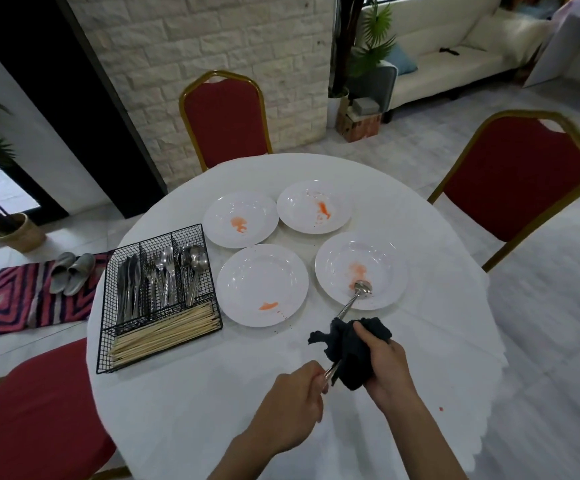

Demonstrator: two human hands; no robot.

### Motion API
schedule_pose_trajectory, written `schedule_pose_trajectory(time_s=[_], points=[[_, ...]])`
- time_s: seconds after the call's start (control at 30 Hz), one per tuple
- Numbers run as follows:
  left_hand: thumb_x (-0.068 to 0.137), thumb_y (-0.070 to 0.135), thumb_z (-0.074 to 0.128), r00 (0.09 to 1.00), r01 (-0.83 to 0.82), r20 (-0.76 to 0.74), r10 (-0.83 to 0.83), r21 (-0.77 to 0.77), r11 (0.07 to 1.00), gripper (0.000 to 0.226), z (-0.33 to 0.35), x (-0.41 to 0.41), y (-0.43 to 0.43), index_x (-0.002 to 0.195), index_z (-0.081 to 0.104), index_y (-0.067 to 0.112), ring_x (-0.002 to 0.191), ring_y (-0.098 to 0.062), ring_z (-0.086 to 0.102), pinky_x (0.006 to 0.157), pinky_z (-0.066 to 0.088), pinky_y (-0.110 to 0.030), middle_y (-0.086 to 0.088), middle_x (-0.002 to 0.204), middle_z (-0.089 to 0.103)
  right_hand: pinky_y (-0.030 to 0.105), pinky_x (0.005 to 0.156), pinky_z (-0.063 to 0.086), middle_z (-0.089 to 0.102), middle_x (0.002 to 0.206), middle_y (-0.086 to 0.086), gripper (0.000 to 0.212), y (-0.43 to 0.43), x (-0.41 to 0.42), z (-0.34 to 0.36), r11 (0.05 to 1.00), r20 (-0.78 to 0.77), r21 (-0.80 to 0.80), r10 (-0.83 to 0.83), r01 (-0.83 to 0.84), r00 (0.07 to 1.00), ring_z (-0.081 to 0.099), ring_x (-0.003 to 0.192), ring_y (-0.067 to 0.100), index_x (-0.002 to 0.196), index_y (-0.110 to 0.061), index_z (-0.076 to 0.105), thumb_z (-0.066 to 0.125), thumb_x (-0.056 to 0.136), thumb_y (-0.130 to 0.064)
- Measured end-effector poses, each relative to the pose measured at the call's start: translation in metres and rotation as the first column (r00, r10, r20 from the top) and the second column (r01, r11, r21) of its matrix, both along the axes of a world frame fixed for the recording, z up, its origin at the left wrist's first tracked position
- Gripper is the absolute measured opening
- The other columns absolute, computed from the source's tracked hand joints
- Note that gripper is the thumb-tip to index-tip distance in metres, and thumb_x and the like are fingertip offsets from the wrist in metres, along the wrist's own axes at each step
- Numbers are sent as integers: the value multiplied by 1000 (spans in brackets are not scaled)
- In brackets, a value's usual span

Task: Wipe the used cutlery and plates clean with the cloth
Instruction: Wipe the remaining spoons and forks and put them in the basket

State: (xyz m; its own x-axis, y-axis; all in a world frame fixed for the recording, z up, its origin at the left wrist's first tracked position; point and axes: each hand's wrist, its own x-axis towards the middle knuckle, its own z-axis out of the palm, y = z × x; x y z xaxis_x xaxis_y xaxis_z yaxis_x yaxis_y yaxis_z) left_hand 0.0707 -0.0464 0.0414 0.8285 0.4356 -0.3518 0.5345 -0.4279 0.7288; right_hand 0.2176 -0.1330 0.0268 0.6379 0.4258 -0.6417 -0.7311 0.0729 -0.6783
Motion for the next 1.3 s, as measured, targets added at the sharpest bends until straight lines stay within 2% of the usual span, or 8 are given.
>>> schedule_pose_trajectory(time_s=[0.27,0.4,0.6,0.7,0.77,0.87,1.03,1.3], points=[[106,30,38,998,26,-57,-15,210,977,26,-5,-2,24,95,61,26,78,-16,60,72,48,-34,9,79,61,43,76,61,76,96,26,24,-14,9,1,972,143,-185,170,-142,975,75,85,38,103,3,70,76,88,-14],[106,26,39,999,-26,-44,30,91,996,29,-4,0,24,89,62,23,69,-14,55,69,45,-29,6,75,58,34,53,43,70,84,35,23,-21,8,5,982,120,-150,135,-117,983,60,62,33,88,3,67,70,93,-19],[101,43,50,949,-314,-37,312,-187,931,35,-1,-5,4,77,56,19,61,-9,45,58,35,-22,9,68,53,35,53,21,50,65,21,30,-32,15,6,997,112,-62,-31,39,993,43,52,27,68,-11,58,57,97,-17],[100,47,50,904,-418,-57,424,-328,847,40,0,-6,-2,74,55,17,52,-9,36,51,30,-23,10,60,43,35,56,40,63,93,44,35,-31,20,1,999,108,15,-39,37,993,58,70,37,100,-1,64,44,106,-28],[103,45,43,890,-443,-91,446,-401,802,44,1,0,-9,75,60,16,47,-11,35,47,30,-23,8,56,41,47,76,55,70,106,33,38,-22,10,-2,999,61,51,-17,14,998,68,89,39,121,0,61,43,108,-31],[106,43,36,912,-401,-108,397,-443,802,47,3,15,-23,77,59,14,42,-11,35,44,31,-24,8,50,41,50,103,51,74,116,18,30,-4,-14,1,984,41,100,147,-150,988,70,111,34,127,-8,62,51,105,-25],[104,44,37,941,-336,-130,311,-421,842,42,8,19,-31,73,49,17,42,-11,36,46,33,-25,8,47,42,40,84,57,76,108,21,20,-1,-11,-3,997,6,28,67,-68,998,73,100,33,113,2,68,62,94,2],[102,44,40,979,-181,-143,145,-284,941,45,16,1,-1,65,51,22,45,-11,39,47,36,-21,8,50,45,32,81,52,68,106,2,30,-18,6,-12,944,397,-330,150,-12,906,66,97,20,114,-16,57,73,90,-9]])
